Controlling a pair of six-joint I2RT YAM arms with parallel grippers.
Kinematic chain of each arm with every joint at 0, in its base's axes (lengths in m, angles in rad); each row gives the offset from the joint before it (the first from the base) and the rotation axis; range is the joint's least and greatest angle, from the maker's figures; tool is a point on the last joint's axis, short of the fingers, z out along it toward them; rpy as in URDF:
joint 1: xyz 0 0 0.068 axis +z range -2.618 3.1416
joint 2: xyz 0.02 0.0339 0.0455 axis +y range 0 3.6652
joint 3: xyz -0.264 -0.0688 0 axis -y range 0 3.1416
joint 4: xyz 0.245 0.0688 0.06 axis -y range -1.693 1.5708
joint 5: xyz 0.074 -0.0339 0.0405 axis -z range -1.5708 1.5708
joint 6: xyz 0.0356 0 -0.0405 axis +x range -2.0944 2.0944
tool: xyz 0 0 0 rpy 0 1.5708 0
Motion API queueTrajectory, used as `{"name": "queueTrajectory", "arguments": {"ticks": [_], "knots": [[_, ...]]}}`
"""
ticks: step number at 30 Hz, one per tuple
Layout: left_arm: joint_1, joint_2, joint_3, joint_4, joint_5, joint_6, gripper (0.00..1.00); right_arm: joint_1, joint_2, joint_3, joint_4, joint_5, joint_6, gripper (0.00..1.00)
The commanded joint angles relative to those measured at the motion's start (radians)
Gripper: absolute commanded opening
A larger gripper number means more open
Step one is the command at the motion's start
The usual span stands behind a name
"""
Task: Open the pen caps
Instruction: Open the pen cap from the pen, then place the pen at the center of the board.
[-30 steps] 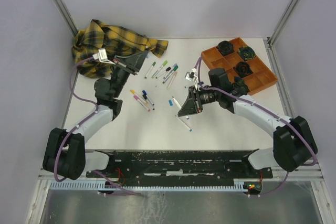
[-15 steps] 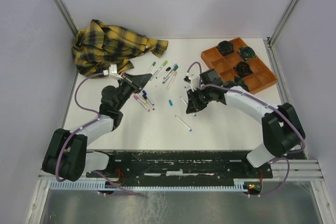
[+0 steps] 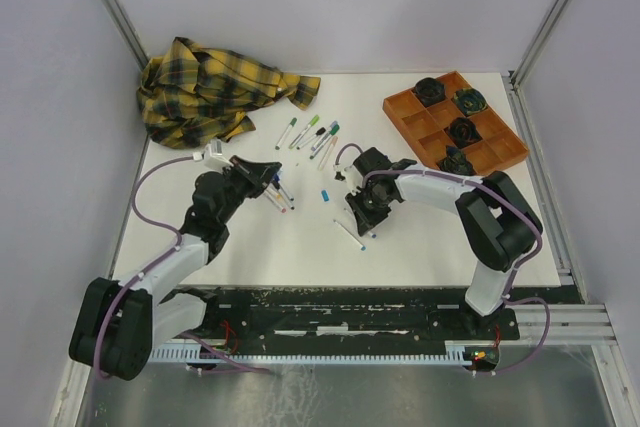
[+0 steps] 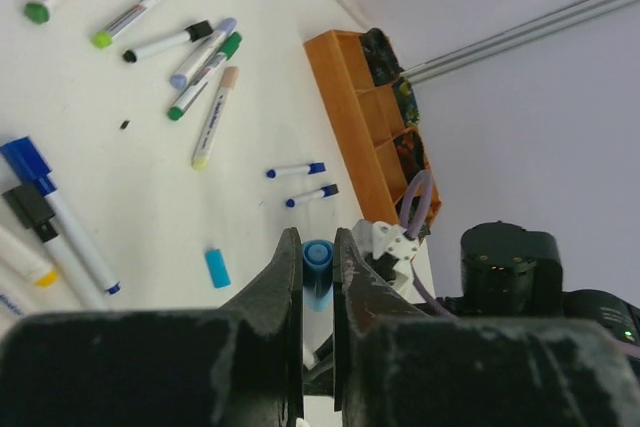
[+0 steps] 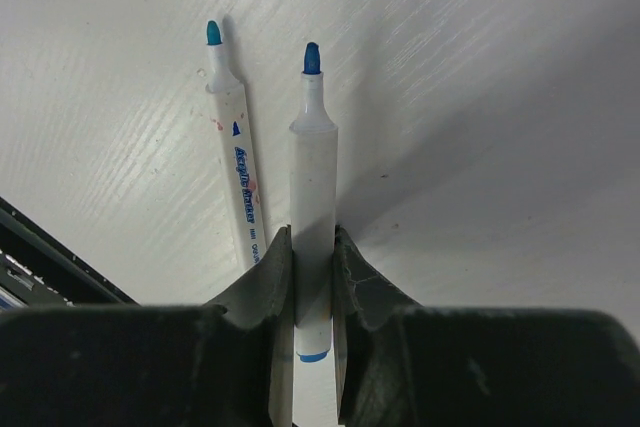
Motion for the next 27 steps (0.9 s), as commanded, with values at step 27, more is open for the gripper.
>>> {"name": "queueTrajectory", "arguments": {"ticks": [27], "knots": [[-0.250, 0.029, 0.103, -0.204, -0.221, 0.076, 0.03, 0.009, -0.001, 0.079, -0.060, -0.009, -0.009, 0.33]]}}
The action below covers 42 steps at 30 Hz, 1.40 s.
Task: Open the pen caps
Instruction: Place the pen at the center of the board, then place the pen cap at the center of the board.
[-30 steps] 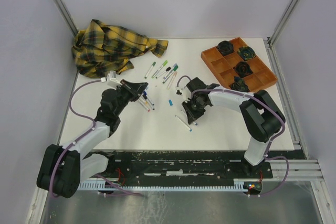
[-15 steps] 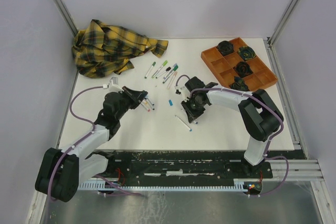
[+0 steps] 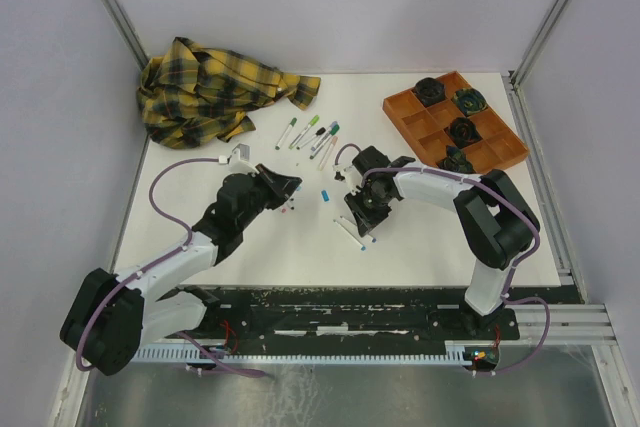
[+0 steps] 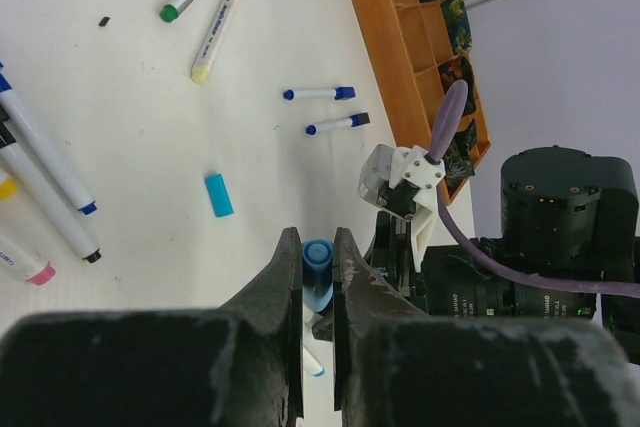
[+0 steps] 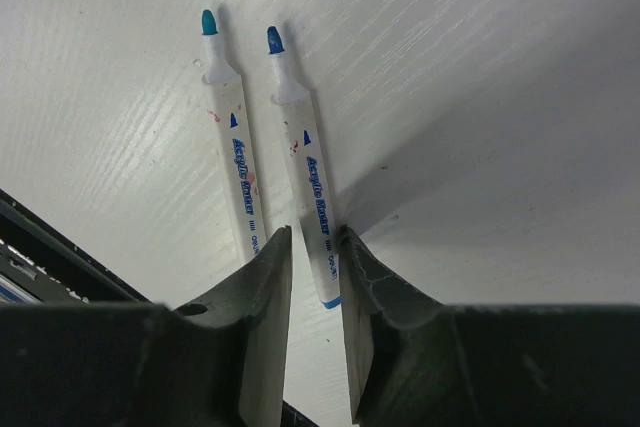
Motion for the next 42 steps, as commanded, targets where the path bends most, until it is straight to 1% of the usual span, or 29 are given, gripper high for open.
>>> {"name": "queueTrajectory", "arguments": {"ticks": [1, 7, 13, 16, 19, 24, 28, 32, 35, 42], "knots": [[-0.045, 0.042, 0.062, 0.017, -0.062, 0.053, 0.03, 0.004, -0.027, 0.047, -0.015, -0.023, -0.002, 0.33], [-0.127, 0.150, 0.114, 0.025, -0.114, 0.050, 0.03, 0.003, -0.096, 0.051, -0.014, -0.031, -0.004, 0.38], [-0.192, 0.282, 0.204, -0.001, -0.170, 0.048, 0.03, -0.008, -0.193, 0.056, -0.022, -0.024, -0.033, 0.40], [-0.225, 0.372, 0.293, -0.095, -0.224, 0.045, 0.03, -0.023, -0.251, 0.060, -0.038, -0.027, -0.065, 0.41], [-0.263, 0.462, 0.402, -0.228, -0.310, 0.039, 0.03, -0.047, -0.301, 0.061, -0.052, -0.030, -0.094, 0.42], [-0.298, 0.604, 0.582, -0.438, -0.416, 0.042, 0.04, -0.109, -0.347, 0.064, -0.073, -0.037, -0.092, 0.43], [-0.312, 0.708, 0.697, -0.538, -0.448, 0.054, 0.06, -0.156, -0.358, 0.082, -0.101, -0.052, -0.092, 0.43], [-0.314, 0.814, 0.826, -0.675, -0.467, 0.051, 0.07, -0.175, -0.375, 0.078, -0.101, -0.067, -0.086, 0.43], [-0.315, 0.855, 0.865, -0.707, -0.473, 0.049, 0.07, -0.180, -0.378, 0.077, -0.099, -0.070, -0.084, 0.43], [-0.316, 0.885, 0.876, -0.726, -0.493, 0.033, 0.10, -0.185, -0.376, 0.077, -0.099, -0.075, -0.081, 0.43]]}}
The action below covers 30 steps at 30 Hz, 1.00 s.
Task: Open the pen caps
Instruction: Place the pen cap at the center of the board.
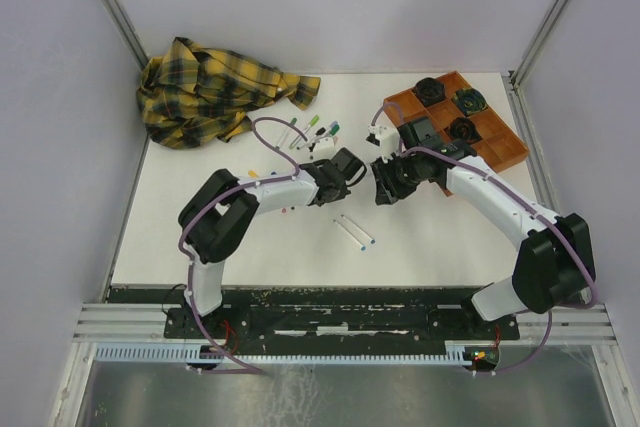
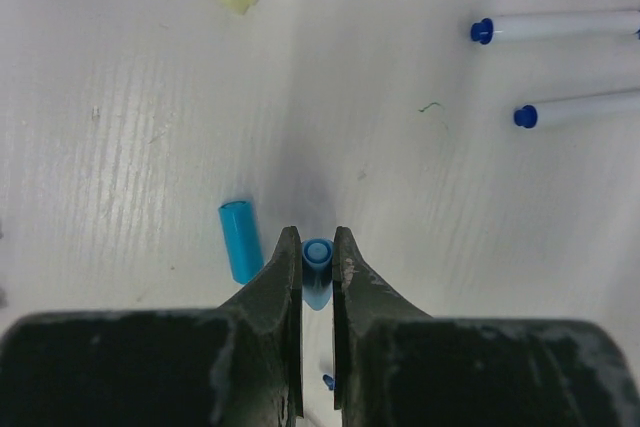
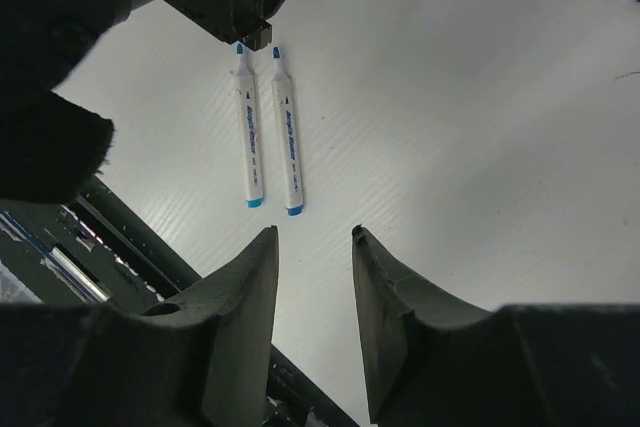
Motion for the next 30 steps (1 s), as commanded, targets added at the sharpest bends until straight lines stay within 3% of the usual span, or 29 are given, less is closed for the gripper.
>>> {"name": "queueTrajectory", "arguments": {"ticks": [1, 11, 20, 30], "knots": [[-0.006, 0.018, 0.046, -0.044, -0.057, 0.025, 0.10, -0.007, -0.032, 0.039, 0.008, -0.012, -0.011, 0.43], [-0.006, 0.033, 0.054, -0.062, -0.055, 0.005, 0.30, -0.012, -0.026, 0.039, 0.011, -0.016, -0.006, 0.44], [-0.006, 0.004, 0.067, -0.074, -0.068, 0.007, 0.35, -0.017, -0.030, 0.040, 0.010, -0.024, -0.005, 0.44], [-0.006, -0.243, -0.100, 0.066, -0.023, 0.049, 0.36, -0.019, -0.037, 0.039, 0.000, -0.077, -0.033, 0.44]]}}
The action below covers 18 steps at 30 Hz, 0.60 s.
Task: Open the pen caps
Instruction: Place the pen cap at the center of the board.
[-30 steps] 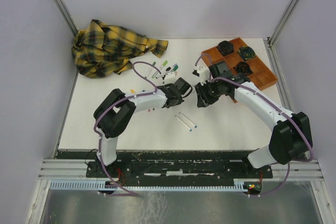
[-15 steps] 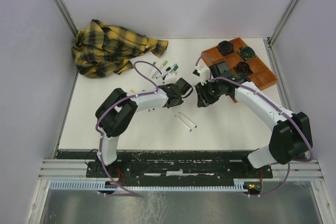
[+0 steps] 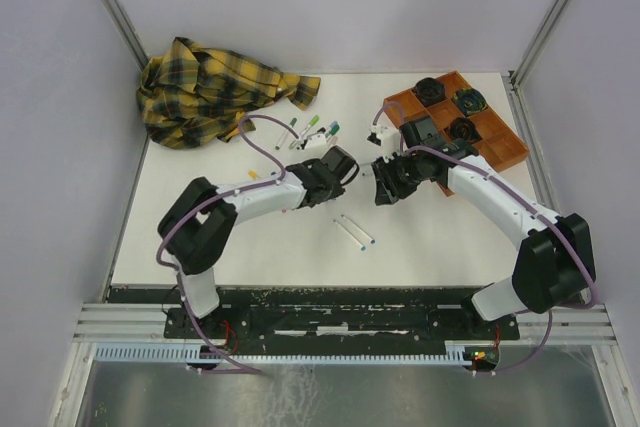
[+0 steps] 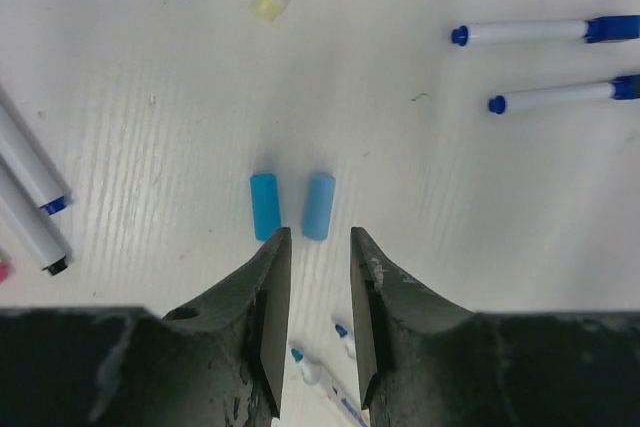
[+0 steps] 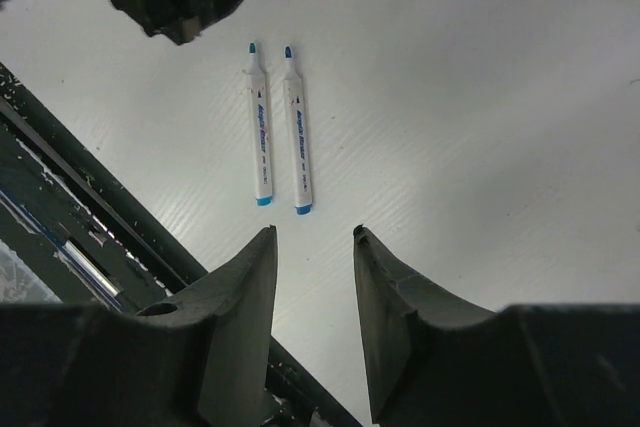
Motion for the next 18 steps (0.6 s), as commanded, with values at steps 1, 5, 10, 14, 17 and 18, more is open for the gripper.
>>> {"name": "queueTrajectory", "arguments": {"ticks": [1, 5, 10, 14, 17, 18], "knots": [[-0.006, -0.190, -0.088, 0.128, 0.005, 0.064, 0.36, -0.004, -0.038, 0.041, -0.001, -0.047, -0.036, 0.44], [-0.006, -0.345, -0.277, 0.316, 0.020, 0.146, 0.36, -0.005, -0.037, 0.049, -0.023, -0.087, -0.072, 0.44], [0.003, -0.567, -0.567, 0.599, 0.006, 0.241, 0.47, -0.005, -0.036, 0.059, -0.052, -0.139, -0.123, 0.44], [0.030, -0.716, -0.717, 0.657, -0.055, 0.245, 0.72, -0.005, -0.032, 0.064, -0.064, -0.159, -0.141, 0.45], [0.082, -0.768, -0.761, 0.632, -0.050, 0.241, 0.73, -0.005, -0.030, 0.064, -0.065, -0.161, -0.142, 0.45], [0.102, -0.775, -0.767, 0.621, -0.038, 0.236, 0.72, -0.004, -0.029, 0.065, -0.066, -0.161, -0.142, 0.45]]}}
